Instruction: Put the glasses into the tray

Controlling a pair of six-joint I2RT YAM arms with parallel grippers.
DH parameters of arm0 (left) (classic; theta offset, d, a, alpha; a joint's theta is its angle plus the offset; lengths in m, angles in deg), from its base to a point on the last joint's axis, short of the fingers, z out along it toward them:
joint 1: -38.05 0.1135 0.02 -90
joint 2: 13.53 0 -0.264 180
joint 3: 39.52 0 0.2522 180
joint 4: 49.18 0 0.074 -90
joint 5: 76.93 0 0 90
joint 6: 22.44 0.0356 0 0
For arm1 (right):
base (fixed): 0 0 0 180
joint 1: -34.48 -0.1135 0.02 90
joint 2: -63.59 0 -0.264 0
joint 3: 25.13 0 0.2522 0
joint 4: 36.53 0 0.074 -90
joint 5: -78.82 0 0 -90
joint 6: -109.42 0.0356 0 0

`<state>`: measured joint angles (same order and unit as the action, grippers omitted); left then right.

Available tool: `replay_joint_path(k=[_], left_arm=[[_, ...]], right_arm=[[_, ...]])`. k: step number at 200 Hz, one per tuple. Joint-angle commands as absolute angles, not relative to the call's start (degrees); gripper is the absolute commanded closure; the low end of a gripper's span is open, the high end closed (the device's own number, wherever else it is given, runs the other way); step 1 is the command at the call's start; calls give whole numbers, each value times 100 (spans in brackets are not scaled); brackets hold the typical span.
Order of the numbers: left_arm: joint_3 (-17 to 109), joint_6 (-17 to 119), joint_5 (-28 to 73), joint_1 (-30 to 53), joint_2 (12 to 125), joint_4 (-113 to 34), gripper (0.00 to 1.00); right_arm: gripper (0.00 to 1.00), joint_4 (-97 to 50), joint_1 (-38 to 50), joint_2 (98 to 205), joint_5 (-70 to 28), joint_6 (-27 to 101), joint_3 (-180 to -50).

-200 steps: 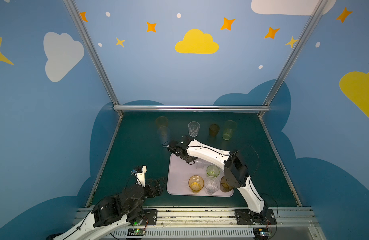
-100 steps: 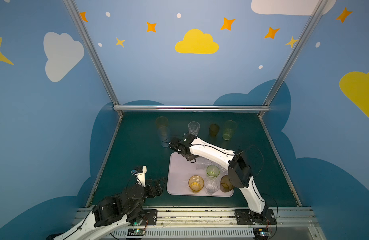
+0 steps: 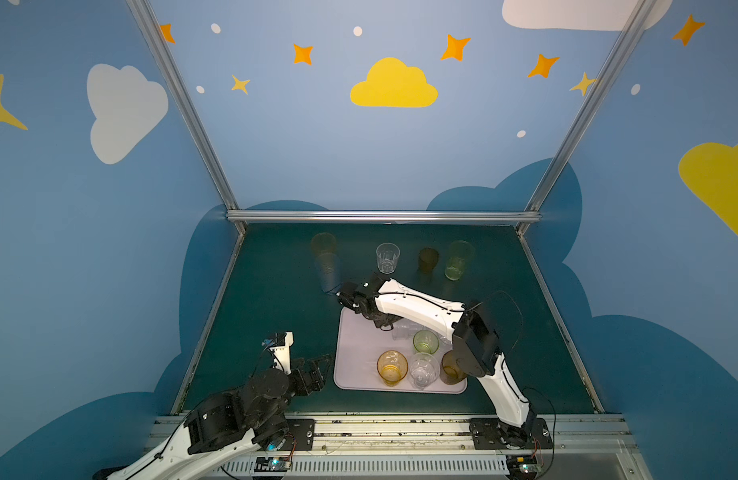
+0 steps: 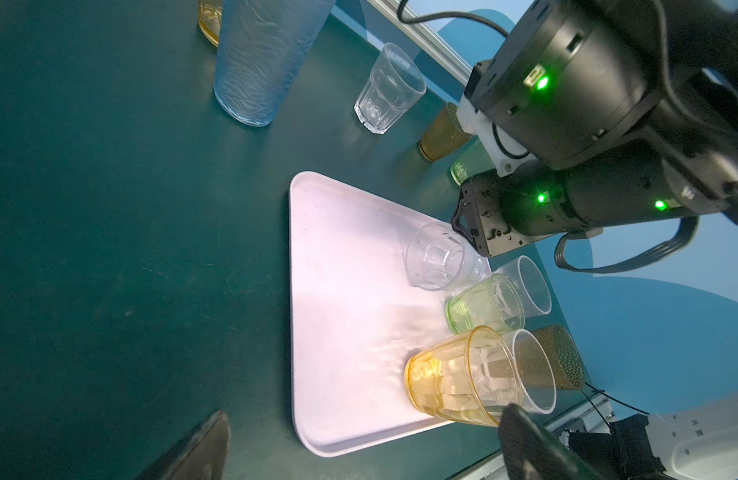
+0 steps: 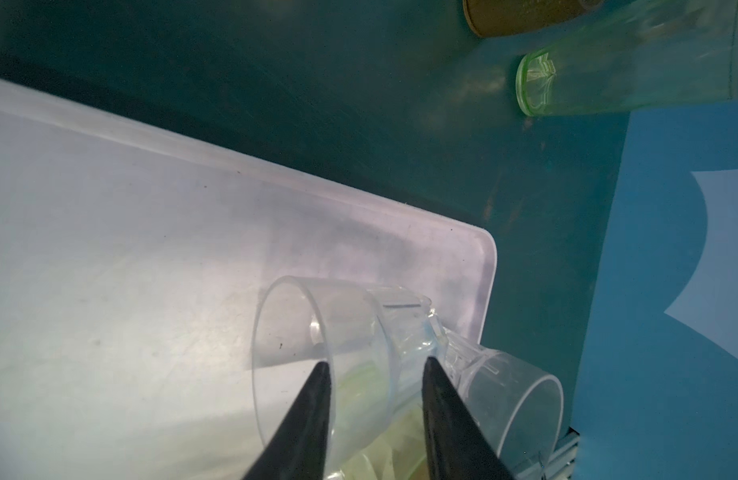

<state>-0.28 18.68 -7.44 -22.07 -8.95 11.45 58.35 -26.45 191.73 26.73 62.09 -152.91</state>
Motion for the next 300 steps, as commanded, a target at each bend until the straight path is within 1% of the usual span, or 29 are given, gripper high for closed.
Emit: replay_joint_path(k=[1, 26, 90, 117, 174, 261, 286, 300], left_arm=[[-64, 1858, -853, -2208, -988, 1228, 0], [-64, 1847, -866, -2207, -1026, 1243, 0], [-79, 1840, -877, -2203, -1063, 1256, 0], [-71, 1824, -855, -2219, -1098, 1265, 0], [-70, 1798, -890, -2242, -1155, 1301, 0], [-59, 1785, -991, -2278, -1186, 1351, 0], [-65, 1772, -1030, -2286, -1195, 1371, 0], [-60, 1761, -1042, -2293, -1204, 1371, 0]], right_arm=[[65, 6243, -2675, 19365, 2869, 6376, -15456], [67, 6213, -2662, 19381, 2856, 6384, -15447], [67, 6213, -2643, 19533, 2857, 6380, -15455], [71, 6256, -2634, 19634, 2907, 6389, -15487], [75, 6305, -2586, 19761, 3004, 6406, -15530], [95, 6240, -2524, 19839, 3185, 6380, -15552], [97, 6222, -2513, 19807, 3251, 6364, -15561], [100, 6209, -2502, 19774, 3292, 6358, -15561]])
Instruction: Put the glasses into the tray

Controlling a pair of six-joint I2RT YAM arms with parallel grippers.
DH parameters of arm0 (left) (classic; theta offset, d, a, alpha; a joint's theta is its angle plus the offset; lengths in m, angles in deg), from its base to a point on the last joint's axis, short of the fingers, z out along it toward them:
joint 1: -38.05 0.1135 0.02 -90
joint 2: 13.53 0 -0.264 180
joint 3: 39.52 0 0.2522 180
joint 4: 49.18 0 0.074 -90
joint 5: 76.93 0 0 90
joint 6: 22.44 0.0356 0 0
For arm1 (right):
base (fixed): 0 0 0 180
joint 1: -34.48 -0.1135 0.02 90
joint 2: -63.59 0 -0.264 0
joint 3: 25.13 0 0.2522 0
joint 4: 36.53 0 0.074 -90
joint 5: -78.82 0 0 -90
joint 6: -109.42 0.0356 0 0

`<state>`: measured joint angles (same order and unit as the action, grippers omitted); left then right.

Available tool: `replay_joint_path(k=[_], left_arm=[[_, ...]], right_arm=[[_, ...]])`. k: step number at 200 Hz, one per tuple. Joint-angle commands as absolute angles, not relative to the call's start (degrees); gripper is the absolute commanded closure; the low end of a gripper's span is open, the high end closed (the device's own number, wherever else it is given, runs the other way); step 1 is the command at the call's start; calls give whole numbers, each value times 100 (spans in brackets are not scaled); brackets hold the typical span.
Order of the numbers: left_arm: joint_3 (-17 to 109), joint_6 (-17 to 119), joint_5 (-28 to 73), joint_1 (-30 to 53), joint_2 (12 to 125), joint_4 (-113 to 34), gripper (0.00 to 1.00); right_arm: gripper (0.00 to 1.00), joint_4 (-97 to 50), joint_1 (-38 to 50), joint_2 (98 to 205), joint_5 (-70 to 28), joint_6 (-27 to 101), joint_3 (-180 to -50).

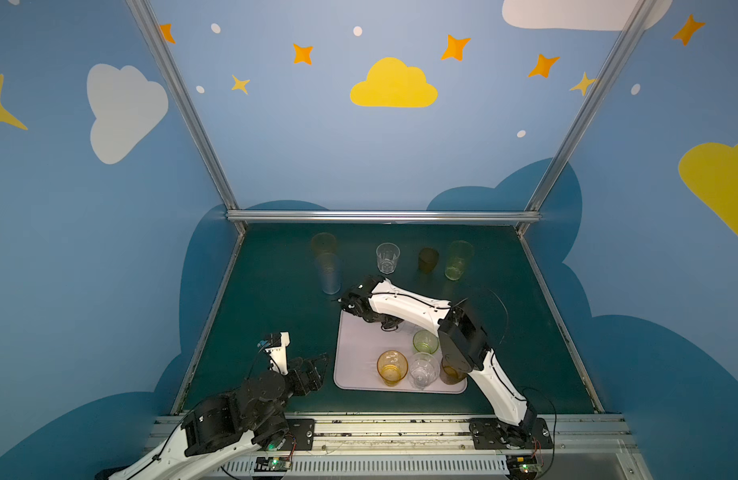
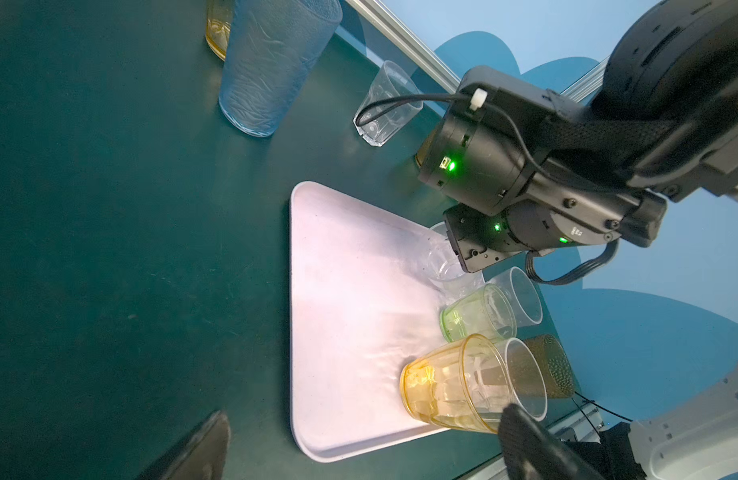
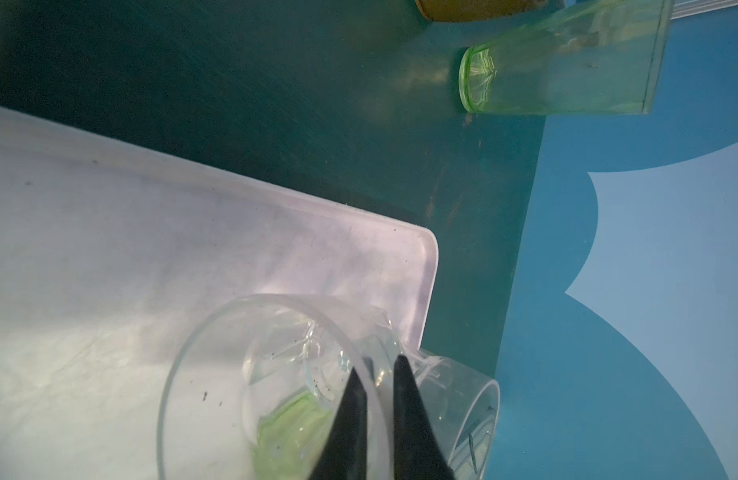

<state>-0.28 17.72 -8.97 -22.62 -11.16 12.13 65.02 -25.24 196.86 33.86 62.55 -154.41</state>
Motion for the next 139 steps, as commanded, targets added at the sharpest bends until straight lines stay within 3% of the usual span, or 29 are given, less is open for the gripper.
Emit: replay_joint_path(k=[1, 139], left_arm=[[-61, 1762, -1041, -2289, -1204, 1371, 0], [-27, 1702, -1186, -2295, -1230, 1479, 0]], right_arm=[[100, 6207, -2502, 19772, 3293, 6356, -15561], [100, 5218, -2353, 18909, 2740, 5864, -15420]])
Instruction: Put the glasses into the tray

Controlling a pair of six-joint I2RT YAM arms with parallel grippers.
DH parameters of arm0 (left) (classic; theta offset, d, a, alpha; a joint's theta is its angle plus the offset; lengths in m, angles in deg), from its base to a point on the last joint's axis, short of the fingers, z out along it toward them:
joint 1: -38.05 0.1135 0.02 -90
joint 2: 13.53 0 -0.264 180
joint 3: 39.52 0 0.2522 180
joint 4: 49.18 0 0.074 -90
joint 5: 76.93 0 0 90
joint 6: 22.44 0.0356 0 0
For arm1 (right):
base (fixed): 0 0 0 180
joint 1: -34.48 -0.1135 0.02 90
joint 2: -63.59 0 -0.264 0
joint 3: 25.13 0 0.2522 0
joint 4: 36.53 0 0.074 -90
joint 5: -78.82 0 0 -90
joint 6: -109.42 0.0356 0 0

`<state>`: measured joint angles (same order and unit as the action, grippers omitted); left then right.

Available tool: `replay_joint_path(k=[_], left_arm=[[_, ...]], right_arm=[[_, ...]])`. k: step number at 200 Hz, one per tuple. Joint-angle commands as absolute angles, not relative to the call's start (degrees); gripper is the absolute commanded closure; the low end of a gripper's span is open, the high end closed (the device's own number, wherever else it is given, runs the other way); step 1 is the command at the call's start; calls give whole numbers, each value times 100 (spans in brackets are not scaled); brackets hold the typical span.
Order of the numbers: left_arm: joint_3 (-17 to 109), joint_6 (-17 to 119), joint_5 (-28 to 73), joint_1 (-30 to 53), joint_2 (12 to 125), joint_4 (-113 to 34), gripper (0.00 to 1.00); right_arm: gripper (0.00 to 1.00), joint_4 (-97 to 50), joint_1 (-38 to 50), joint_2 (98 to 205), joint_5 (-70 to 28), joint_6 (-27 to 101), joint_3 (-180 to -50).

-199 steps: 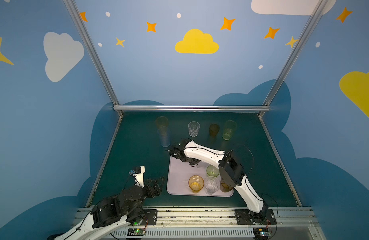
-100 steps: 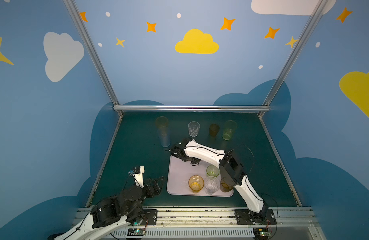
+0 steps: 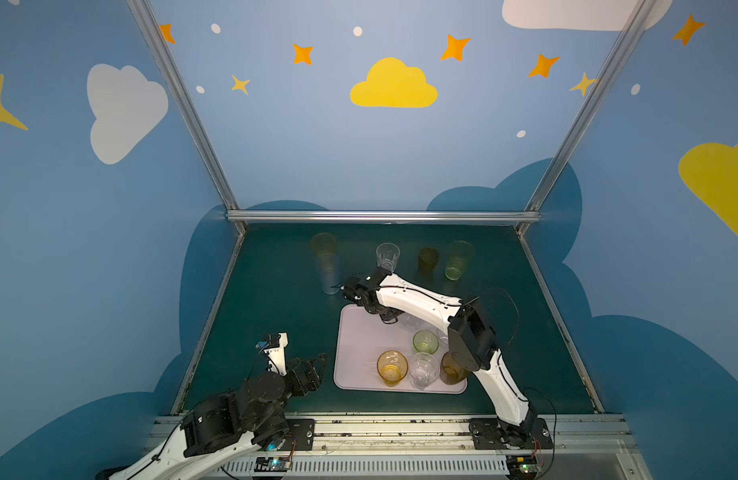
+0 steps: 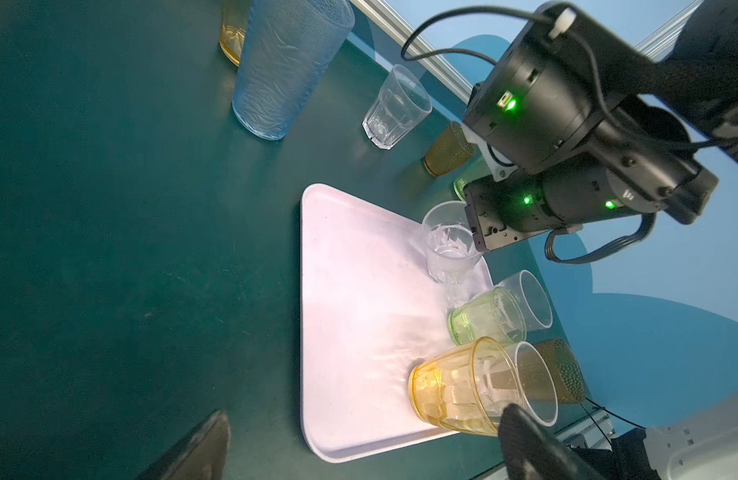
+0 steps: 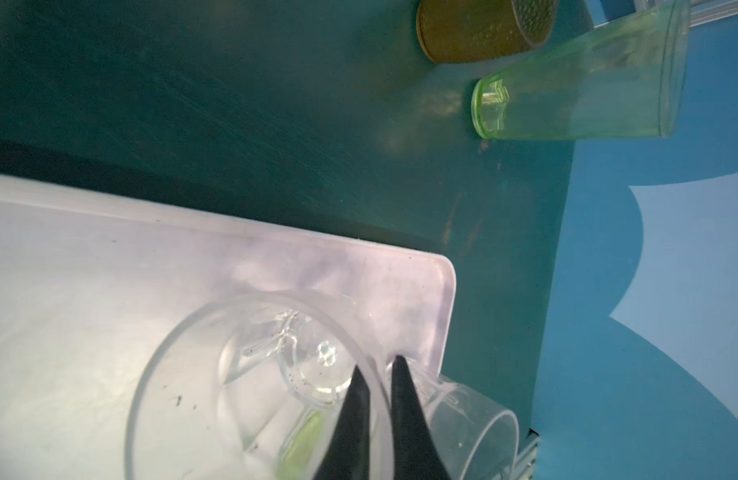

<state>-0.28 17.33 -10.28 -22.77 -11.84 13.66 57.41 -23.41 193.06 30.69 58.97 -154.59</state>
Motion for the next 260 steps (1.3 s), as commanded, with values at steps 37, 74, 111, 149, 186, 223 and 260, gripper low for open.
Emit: replay_joint_path(k=[37, 74, 111, 149, 186, 223, 260], left_arm=[[-9, 1699, -1220, -2291, -1224, 1494, 0], [-9, 1679, -1208, -2297, -1216, 1494, 0], [26, 1676, -1205, -2294, -1195, 1501, 0], [85, 1683, -1218, -2297, -1129, 1509, 0], [82, 1707, -1233, -2295, -1004, 1449, 0], [147, 1783, -1263, -2299, -848, 1364, 0], [150, 1831, -1292, -2286, -725, 1259, 0]], right_arm=[[100, 4648, -2336, 18336, 2365, 5834, -14901], [100, 4104, -2339, 17778, 1965, 5878, -14301], [100, 3784, -2369, 17278, 1726, 6065, -13711], [100, 3576, -2469, 16897, 1677, 6276, -13084], [100, 3368, -2604, 16456, 1608, 6497, -12550], [100, 3531, -2722, 16175, 1735, 6820, -12207], [100, 3385, -2799, 15988, 1737, 7033, -11839]])
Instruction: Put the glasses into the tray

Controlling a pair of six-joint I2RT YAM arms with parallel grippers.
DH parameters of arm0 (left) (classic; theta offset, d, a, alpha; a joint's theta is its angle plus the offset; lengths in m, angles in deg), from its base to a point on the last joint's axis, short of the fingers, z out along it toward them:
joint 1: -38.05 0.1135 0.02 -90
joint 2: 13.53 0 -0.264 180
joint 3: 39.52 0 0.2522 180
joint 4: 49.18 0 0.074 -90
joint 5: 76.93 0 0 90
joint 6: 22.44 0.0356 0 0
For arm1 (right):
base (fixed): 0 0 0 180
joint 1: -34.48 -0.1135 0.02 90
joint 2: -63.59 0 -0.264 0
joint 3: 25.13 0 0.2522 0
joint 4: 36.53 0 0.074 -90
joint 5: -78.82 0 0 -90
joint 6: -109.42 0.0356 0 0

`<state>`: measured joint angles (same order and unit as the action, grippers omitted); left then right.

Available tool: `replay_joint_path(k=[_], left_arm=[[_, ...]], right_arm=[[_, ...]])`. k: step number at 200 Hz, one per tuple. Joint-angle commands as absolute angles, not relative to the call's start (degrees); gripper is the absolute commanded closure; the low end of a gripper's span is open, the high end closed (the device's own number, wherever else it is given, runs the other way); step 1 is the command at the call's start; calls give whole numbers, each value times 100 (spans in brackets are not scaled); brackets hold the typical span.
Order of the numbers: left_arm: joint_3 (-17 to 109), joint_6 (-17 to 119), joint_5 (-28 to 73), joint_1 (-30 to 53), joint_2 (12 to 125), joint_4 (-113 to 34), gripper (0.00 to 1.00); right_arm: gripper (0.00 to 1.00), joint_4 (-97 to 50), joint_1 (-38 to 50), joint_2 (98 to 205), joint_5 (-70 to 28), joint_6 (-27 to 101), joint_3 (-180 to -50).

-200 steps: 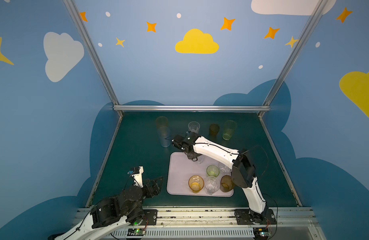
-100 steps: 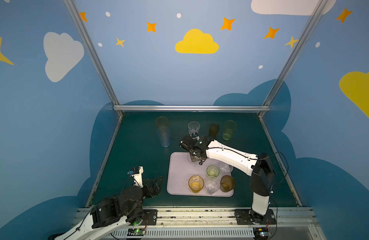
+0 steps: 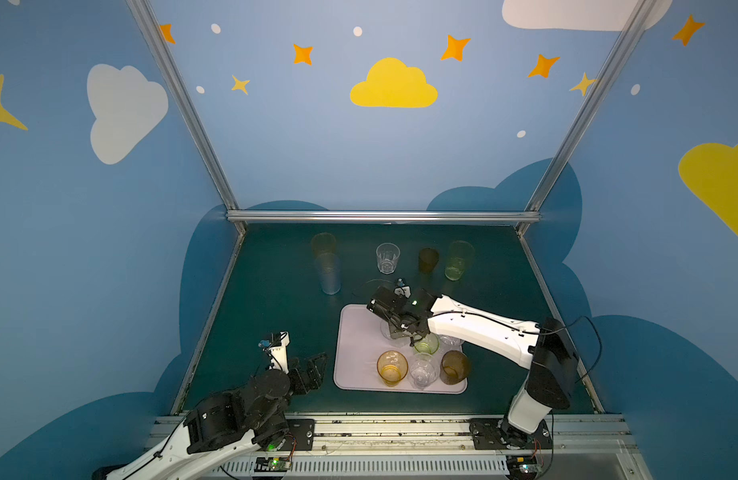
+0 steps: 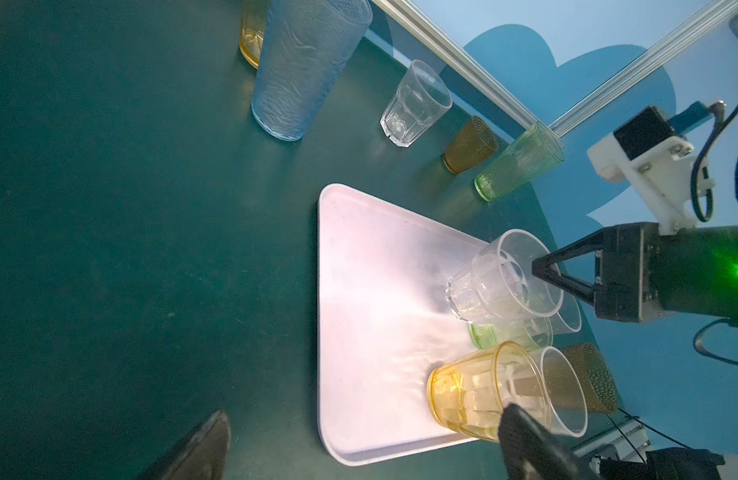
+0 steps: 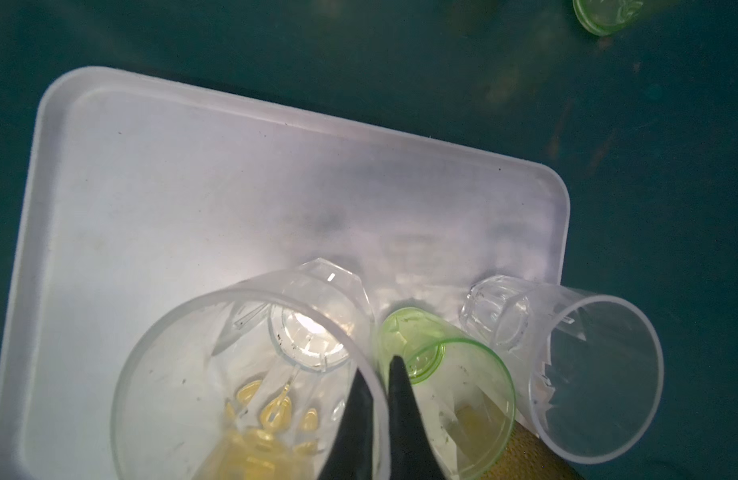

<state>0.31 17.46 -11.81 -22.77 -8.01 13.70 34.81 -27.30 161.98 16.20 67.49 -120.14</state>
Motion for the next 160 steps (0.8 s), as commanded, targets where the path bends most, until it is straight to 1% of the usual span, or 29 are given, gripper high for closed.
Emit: replay_joint_path(k=[1, 55, 67, 160], left_arm=[[150, 1828, -1289, -2286, -718, 1254, 0], [140, 1877, -1295, -2282, -643, 1134, 0], [132, 1883, -1295, -2286, -461, 1134, 0], [59, 1885, -1347, -2288, -492, 1101, 0]], right_arm=[[100, 3379, -2800, 15985, 1738, 7036, -11832], [100, 3253, -2906, 15948, 1747, 7136, -11672], [100, 3225, -2922, 15948, 1732, 7136, -11661], [100, 3218, -3028, 15871, 1787, 7346, -11538]])
